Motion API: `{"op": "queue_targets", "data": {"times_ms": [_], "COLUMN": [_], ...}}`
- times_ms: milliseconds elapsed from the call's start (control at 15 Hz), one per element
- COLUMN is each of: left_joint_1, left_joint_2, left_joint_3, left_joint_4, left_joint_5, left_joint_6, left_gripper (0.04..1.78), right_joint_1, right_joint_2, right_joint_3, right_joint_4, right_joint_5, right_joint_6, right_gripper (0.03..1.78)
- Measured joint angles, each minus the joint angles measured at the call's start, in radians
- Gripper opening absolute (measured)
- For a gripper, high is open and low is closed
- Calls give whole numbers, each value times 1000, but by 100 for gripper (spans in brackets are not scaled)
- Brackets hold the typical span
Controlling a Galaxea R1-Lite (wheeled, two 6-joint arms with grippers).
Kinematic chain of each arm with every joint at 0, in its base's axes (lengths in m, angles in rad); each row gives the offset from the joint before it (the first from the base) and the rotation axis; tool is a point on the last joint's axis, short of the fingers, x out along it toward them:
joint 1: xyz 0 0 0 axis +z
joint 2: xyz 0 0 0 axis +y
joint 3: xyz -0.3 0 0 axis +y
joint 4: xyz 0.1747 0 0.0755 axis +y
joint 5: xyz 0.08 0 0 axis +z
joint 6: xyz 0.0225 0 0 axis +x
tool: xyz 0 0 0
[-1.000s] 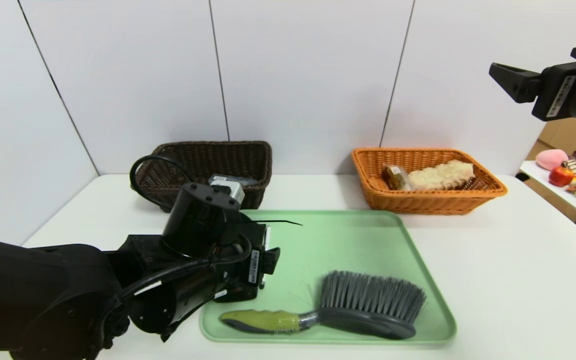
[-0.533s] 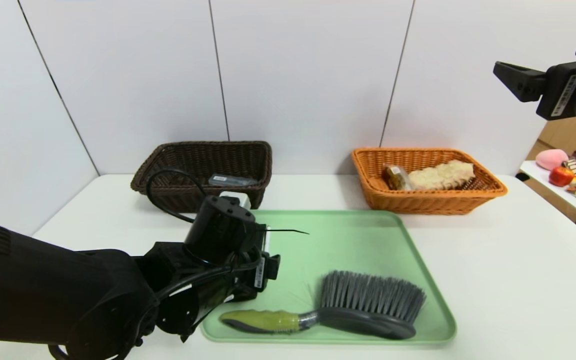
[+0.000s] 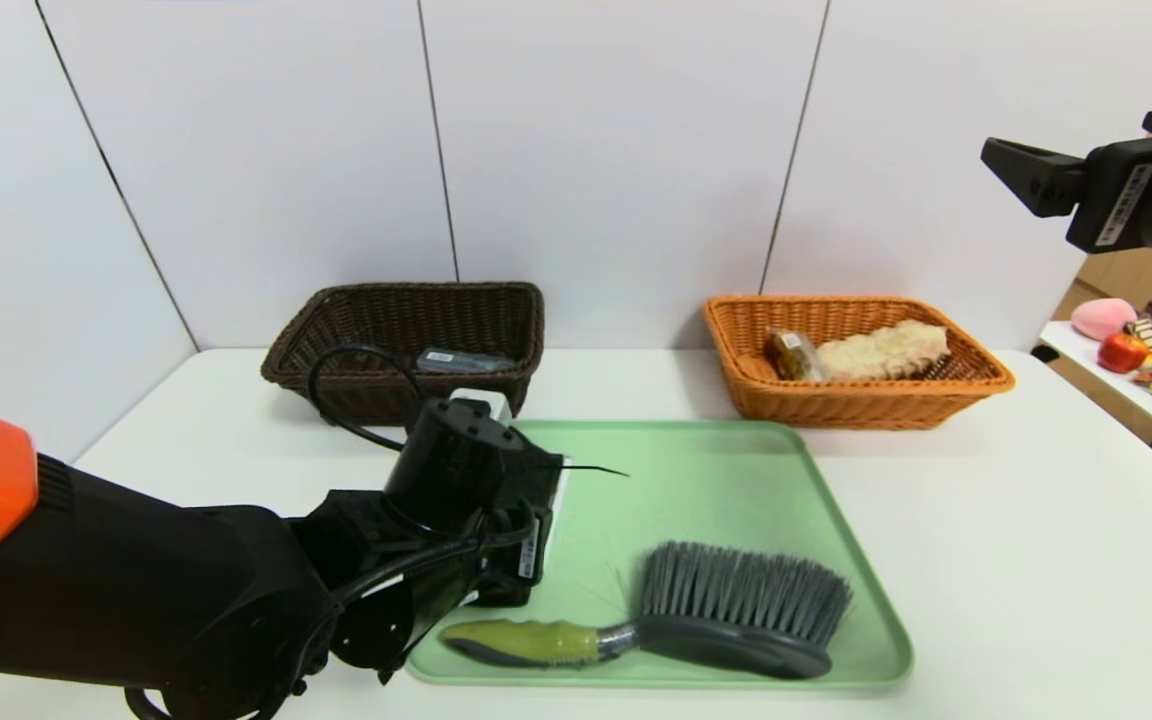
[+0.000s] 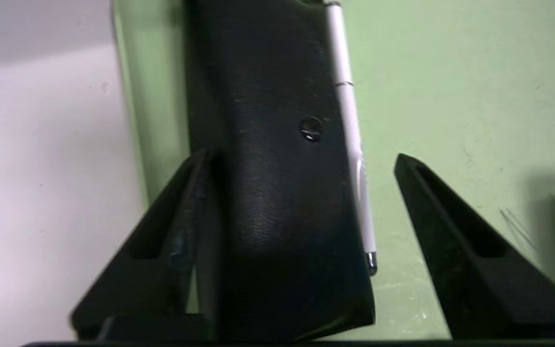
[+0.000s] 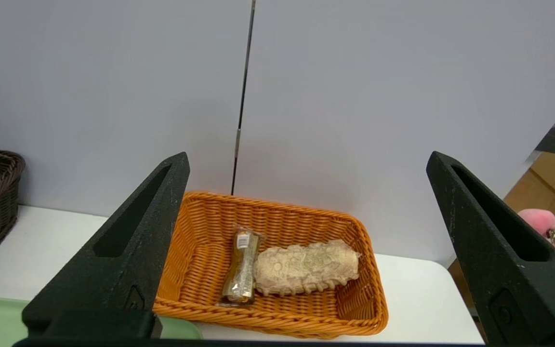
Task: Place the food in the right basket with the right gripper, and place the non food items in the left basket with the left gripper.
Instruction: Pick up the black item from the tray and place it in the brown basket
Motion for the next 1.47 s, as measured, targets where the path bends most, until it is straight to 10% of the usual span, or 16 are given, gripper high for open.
{"op": "queue_targets", "data": {"times_ms": [267, 400, 1467], "left_joint_1": [-4, -5, 104], "left_joint_2": [3, 0, -286], "left_joint_3": [1, 0, -125], "left_joint_4": [-4, -10, -66], "left_joint_5": [1, 1, -68], "left_joint_6": [1, 0, 145], "left_gripper": [77, 27, 8], "right_joint_1": [0, 0, 1], "right_joint_2": [0, 0, 3], "right_joint_3": [0, 1, 60], "right_joint_4": [-1, 0, -4], "right_joint_5": [0, 0, 0], "right_joint_6": [0, 1, 3], "right_gripper": [169, 169, 169]}}
